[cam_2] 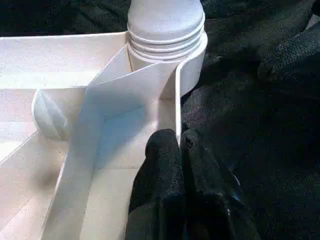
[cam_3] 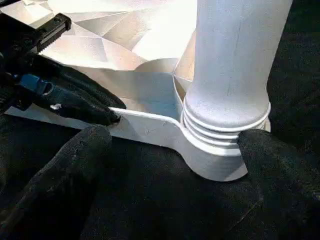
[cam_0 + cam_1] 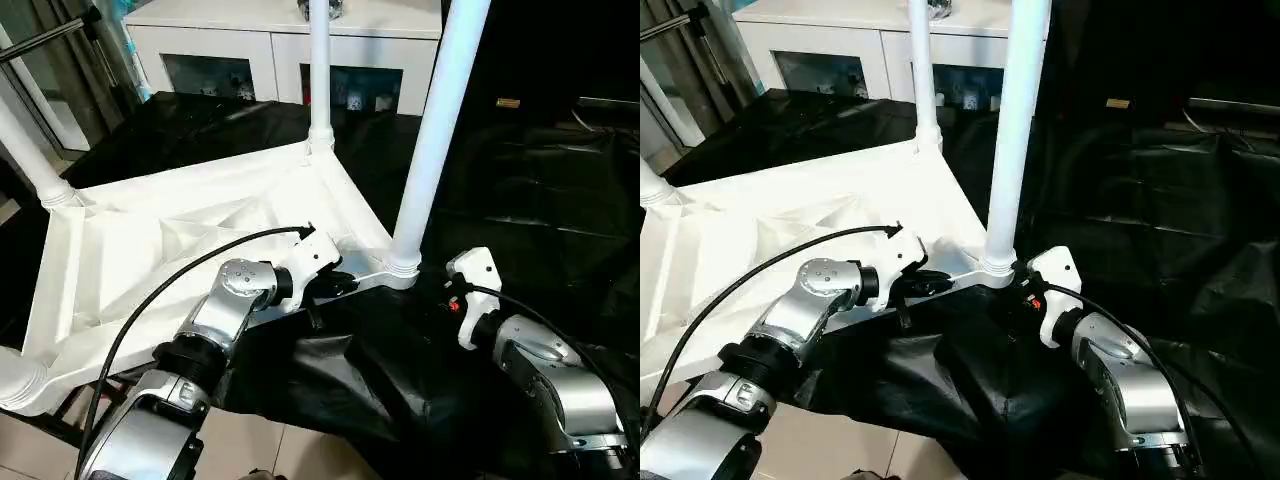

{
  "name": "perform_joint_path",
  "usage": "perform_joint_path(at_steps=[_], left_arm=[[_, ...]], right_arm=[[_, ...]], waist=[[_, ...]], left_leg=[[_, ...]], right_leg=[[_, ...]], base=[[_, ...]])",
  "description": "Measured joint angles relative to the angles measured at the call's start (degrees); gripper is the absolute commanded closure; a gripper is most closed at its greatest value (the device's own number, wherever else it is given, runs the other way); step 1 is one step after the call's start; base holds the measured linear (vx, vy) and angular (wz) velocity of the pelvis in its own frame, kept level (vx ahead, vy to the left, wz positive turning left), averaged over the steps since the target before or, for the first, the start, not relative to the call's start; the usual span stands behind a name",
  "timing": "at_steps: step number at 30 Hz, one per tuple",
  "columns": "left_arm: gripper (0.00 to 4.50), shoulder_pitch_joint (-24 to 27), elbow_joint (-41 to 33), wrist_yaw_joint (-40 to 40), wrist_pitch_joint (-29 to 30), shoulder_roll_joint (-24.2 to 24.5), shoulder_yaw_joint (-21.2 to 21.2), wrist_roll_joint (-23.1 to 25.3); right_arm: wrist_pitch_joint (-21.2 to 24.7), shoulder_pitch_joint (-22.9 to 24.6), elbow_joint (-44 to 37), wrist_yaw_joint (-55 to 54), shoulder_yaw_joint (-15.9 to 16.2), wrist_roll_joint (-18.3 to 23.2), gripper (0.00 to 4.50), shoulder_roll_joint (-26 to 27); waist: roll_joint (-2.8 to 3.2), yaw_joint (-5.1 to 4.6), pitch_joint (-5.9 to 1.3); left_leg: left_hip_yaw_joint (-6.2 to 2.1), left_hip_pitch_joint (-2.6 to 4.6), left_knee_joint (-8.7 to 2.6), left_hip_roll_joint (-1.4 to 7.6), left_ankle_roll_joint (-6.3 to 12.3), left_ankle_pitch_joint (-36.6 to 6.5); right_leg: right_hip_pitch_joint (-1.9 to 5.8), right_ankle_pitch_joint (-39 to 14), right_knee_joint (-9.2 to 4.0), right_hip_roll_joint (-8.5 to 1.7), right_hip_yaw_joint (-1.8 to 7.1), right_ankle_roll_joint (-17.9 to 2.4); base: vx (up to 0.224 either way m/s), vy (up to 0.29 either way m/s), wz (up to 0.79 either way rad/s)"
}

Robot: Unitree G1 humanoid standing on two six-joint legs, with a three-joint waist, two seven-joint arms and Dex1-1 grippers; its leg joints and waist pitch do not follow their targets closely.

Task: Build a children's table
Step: Rotate leg to tighten

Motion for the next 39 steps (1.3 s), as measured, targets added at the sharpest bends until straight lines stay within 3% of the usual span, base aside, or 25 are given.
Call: perform_joint_path(at_steps=[39], left_arm=[[4.5, 0.1, 0.0, 0.0, 0.0, 0.1, 0.0, 0.0]], right_arm=[[0.1, 0.0, 0.0, 0.0, 0.1, 0.0, 0.06, 0.0]], waist=[[-0.01, -0.01, 0.0]], left_leg=[[-0.03, -0.02, 0.34, 0.03, 0.01, 0.0]], right_leg=[[-0.02, 0.0, 0.33, 0.0, 0.0, 0.0]], base=[[0.0, 0.0, 0.0]])
